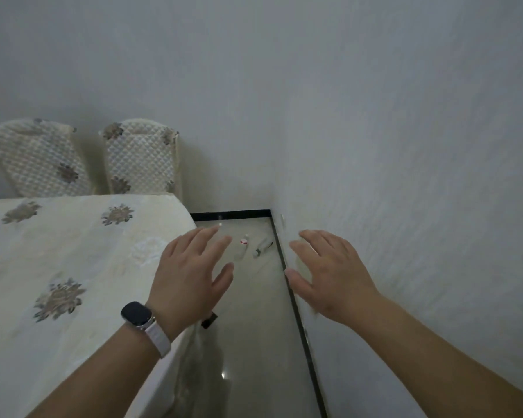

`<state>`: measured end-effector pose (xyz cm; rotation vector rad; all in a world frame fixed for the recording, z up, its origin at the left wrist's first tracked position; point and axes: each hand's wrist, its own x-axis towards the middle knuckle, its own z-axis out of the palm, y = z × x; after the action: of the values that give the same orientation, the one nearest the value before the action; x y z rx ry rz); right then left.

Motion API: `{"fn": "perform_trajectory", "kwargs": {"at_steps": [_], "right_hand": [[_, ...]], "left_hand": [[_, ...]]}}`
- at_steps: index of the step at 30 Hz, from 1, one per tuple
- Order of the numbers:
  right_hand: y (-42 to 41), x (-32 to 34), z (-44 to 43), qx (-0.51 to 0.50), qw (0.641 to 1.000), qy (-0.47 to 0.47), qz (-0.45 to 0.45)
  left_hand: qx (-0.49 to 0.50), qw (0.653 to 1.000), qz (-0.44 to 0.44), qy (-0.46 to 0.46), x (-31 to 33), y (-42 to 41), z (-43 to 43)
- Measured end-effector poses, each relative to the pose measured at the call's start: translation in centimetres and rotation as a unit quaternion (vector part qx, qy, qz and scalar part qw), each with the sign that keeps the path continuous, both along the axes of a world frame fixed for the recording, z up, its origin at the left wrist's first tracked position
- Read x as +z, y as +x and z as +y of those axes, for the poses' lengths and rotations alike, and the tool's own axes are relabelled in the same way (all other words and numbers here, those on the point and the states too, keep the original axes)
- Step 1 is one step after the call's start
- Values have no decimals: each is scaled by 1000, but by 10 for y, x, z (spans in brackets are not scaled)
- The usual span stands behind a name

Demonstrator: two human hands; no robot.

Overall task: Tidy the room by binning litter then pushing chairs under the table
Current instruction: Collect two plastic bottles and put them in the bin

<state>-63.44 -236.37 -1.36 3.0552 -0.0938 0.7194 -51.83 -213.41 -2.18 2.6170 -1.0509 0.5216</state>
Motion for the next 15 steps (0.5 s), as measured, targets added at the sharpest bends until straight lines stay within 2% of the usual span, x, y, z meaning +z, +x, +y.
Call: {"fn": "perform_trajectory", "kwargs": {"at_steps": [8,15], "right_hand": [[146,-41,-49,64,997,28,-13],[267,-44,-112,73,996,56,13]], "left_hand": [[62,997,14,38,-27,112,-32],[84,995,8,47,-24,216,-96]]}}
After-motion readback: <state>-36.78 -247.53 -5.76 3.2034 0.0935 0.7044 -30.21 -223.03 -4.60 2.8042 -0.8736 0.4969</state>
